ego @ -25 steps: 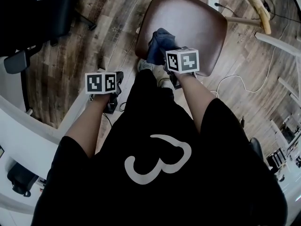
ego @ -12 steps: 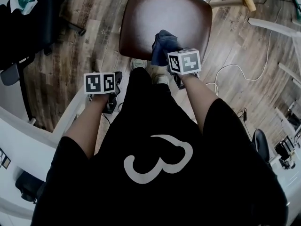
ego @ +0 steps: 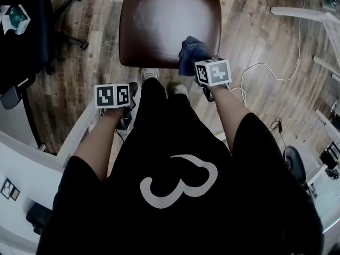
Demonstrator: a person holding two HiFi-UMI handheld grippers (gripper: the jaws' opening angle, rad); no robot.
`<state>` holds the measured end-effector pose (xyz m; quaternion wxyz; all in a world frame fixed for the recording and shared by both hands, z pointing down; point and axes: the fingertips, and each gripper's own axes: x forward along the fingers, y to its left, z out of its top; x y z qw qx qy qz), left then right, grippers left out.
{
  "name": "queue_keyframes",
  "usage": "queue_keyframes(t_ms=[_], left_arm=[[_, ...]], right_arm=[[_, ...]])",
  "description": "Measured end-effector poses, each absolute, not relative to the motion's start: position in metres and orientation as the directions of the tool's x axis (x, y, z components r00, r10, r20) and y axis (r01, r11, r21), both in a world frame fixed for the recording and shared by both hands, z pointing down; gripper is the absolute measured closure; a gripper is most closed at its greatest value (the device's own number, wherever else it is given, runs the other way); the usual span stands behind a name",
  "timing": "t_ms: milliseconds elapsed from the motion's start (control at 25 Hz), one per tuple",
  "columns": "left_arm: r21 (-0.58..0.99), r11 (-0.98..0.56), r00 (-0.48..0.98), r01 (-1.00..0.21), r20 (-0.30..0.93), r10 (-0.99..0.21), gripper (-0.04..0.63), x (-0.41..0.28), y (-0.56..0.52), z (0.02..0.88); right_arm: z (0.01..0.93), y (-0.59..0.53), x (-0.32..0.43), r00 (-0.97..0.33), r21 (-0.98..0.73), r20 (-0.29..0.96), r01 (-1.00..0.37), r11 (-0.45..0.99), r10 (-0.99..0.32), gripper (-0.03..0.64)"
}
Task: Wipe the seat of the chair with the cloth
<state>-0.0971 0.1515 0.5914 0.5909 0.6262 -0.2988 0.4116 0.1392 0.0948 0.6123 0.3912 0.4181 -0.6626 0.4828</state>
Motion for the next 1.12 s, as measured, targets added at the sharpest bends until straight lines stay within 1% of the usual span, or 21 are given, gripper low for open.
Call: queue_keyframes(t_ms=[360, 600, 680, 800, 960, 1120], left_arm=[[0.476, -0.166, 0.464, -0.864, 0.88, 0.105, 0.581, -0.075, 0.166, 0.583], [0.511, -0.149, 0.514, -0.846, 0.858, 0.024, 0.581, -0.041, 0.169, 0.551], [0.511, -0.17, 0.521, -0.843, 0.854, -0.018, 0.581, -0.031, 0.167, 0.532], [0.527, -0.204, 0.555, -0.825, 0.823, -0.121, 0.581, -0.015, 0.151, 0.487], [0.575, -0.241, 0.623, -0.782, 0.735, -0.266, 0.581, 0.0, 0.14, 0.398], [0.6, -0.308, 0.674, -0.738, 0.639, -0.37, 0.581, 0.012, 0.144, 0.311]], right_arm=[[0.609, 0.113, 0.197, -0.267, -0.247, 0.944, -0.961, 0.122, -0.195, 0.566], [0.574, 0.123, 0.204, -0.317, -0.291, 0.905, -0.947, 0.134, -0.282, 0.566], [0.551, 0.123, 0.201, -0.343, -0.311, 0.884, -0.939, 0.148, -0.318, 0.566], [0.495, 0.106, 0.194, -0.402, -0.359, 0.819, -0.916, 0.181, -0.409, 0.566], [0.397, 0.099, 0.173, -0.502, -0.404, 0.701, -0.865, 0.298, -0.507, 0.566], [0.306, 0.116, 0.163, -0.603, -0.455, 0.582, -0.798, 0.396, -0.546, 0.566]])
